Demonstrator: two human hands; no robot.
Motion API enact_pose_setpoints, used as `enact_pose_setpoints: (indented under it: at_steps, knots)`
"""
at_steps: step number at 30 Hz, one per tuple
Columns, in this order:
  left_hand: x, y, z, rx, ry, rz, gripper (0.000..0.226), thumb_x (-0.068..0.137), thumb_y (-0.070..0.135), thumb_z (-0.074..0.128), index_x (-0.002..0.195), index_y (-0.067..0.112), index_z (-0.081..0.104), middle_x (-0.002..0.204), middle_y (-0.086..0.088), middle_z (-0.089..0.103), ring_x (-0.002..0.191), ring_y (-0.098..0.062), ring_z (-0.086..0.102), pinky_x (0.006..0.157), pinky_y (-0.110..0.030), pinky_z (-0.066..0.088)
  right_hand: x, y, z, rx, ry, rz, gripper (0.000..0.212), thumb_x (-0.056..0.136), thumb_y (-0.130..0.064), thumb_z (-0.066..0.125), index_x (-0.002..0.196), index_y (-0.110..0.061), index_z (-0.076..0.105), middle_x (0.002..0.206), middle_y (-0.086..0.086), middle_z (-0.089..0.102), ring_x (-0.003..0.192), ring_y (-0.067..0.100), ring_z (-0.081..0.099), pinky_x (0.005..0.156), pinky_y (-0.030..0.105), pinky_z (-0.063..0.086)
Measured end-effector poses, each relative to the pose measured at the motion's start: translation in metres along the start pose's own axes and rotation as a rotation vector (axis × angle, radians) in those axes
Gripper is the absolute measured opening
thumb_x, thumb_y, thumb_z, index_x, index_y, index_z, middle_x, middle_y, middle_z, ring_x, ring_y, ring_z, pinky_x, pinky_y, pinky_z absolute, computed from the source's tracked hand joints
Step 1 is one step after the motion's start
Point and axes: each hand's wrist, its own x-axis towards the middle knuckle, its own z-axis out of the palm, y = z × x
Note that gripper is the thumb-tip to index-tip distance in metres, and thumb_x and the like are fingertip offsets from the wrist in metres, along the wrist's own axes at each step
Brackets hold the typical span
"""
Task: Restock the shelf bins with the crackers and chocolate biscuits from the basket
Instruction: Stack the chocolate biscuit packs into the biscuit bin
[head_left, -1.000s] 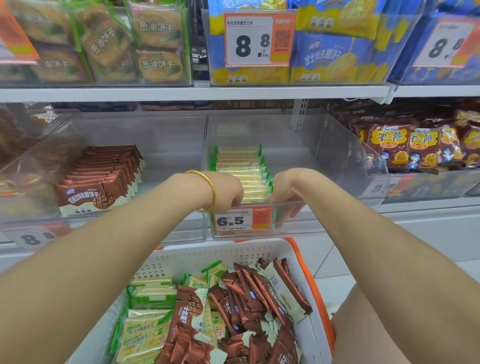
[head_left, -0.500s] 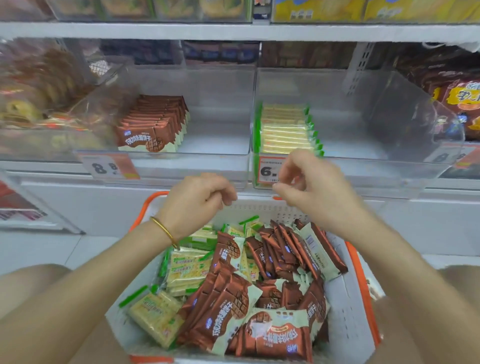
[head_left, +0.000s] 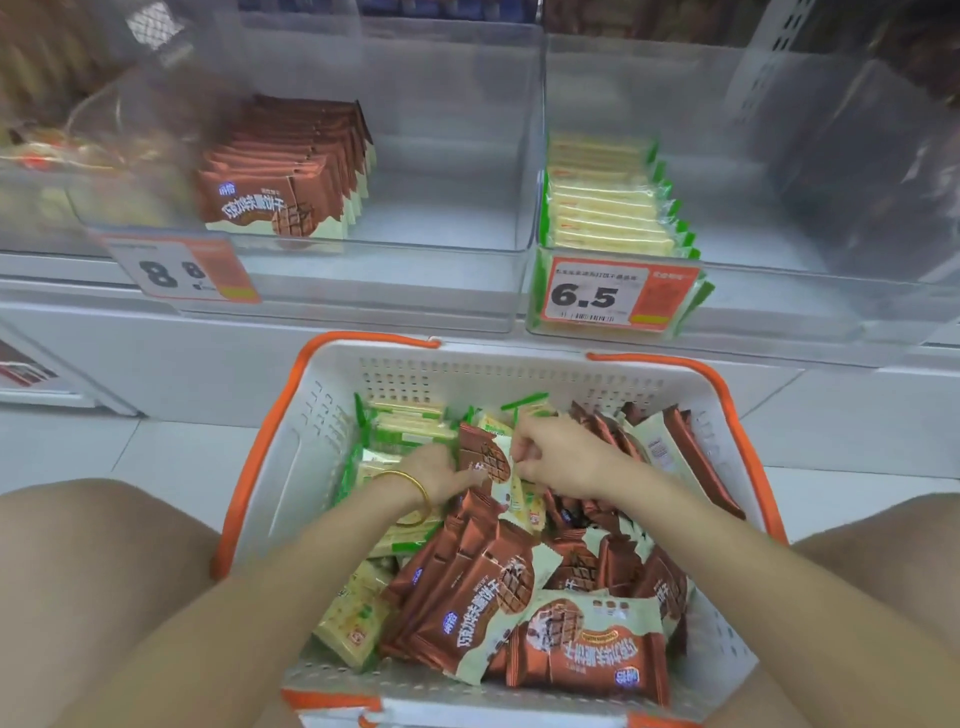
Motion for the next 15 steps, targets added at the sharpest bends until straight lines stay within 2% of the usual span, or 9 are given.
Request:
enact_pose_setpoints:
  at_steps: [3, 6, 8, 11, 13, 15]
  knots:
    - [0.007, -0.008, 0.006, -0.181, 0.059, -0.007, 0.038, 0.088, 0.028, 0.065, 0.064, 0.016, 0.038, 0.057, 0.0, 0.042, 0.05, -0.013, 0.039, 0.049, -0.025, 0.034, 0.004, 0.001, -0.003, 0.007, 0.038, 0.006, 0.015, 0.093, -0.014, 0.056, 0.106, -0.009, 0.058, 0.107, 0.007, 0.062, 0.093, 0.019, 0.058, 0.081, 0.03, 0.047]
    - [0.0, -0.006, -0.005, -0.324, 0.139, 0.038, 0.034, 0.085, 0.02, 0.068, 0.072, 0.016, 0.038, 0.064, 0.0, 0.045, 0.055, -0.013, 0.04, 0.049, -0.025, 0.031, 0.001, -0.002, -0.009, -0.035, 0.133, -0.012, 0.017, 0.093, -0.017, 0.054, 0.109, -0.012, 0.057, 0.109, 0.006, 0.063, 0.101, 0.022, 0.059, 0.087, 0.036, 0.048]
    - [-0.015, -0.002, -0.019, -0.294, 0.218, 0.121, 0.031, 0.087, 0.018, 0.067, 0.076, 0.017, 0.038, 0.069, -0.001, 0.051, 0.057, -0.012, 0.047, 0.05, -0.024, 0.034, -0.007, -0.009, -0.013, -0.116, 0.206, -0.049, 0.023, 0.095, -0.02, 0.052, 0.117, -0.013, 0.053, 0.115, 0.006, 0.058, 0.106, 0.023, 0.056, 0.088, 0.037, 0.047]
    - [-0.047, -0.003, -0.042, -0.136, 0.227, 0.264, 0.027, 0.088, 0.017, 0.063, 0.08, 0.024, 0.039, 0.083, -0.001, 0.064, 0.061, -0.011, 0.058, 0.051, -0.021, 0.044, -0.024, -0.025, -0.02, -0.292, 0.306, -0.139, 0.04, 0.096, -0.031, 0.052, 0.131, -0.015, 0.043, 0.128, 0.005, 0.052, 0.118, 0.024, 0.049, 0.093, 0.039, 0.046]
    - [-0.069, -0.007, -0.062, -0.036, 0.19, 0.337, 0.026, 0.088, 0.018, 0.064, 0.081, 0.029, 0.041, 0.081, 0.006, 0.064, 0.064, -0.013, 0.058, 0.058, -0.027, 0.049, -0.032, -0.039, -0.026, -0.253, 0.34, -0.192, 0.056, 0.093, -0.039, 0.055, 0.14, -0.018, 0.032, 0.132, 0.003, 0.051, 0.121, 0.022, 0.049, 0.094, 0.038, 0.046]
    - [-0.089, -0.01, -0.083, -0.073, 0.138, 0.398, 0.021, 0.088, 0.016, 0.064, 0.084, 0.026, 0.047, 0.079, 0.002, 0.067, 0.068, -0.014, 0.058, 0.068, -0.032, 0.05, -0.037, -0.057, -0.036, -0.062, 0.32, -0.231, 0.066, 0.088, -0.04, 0.062, 0.142, -0.023, 0.029, 0.128, -0.002, 0.056, 0.114, 0.016, 0.055, 0.092, 0.035, 0.047]
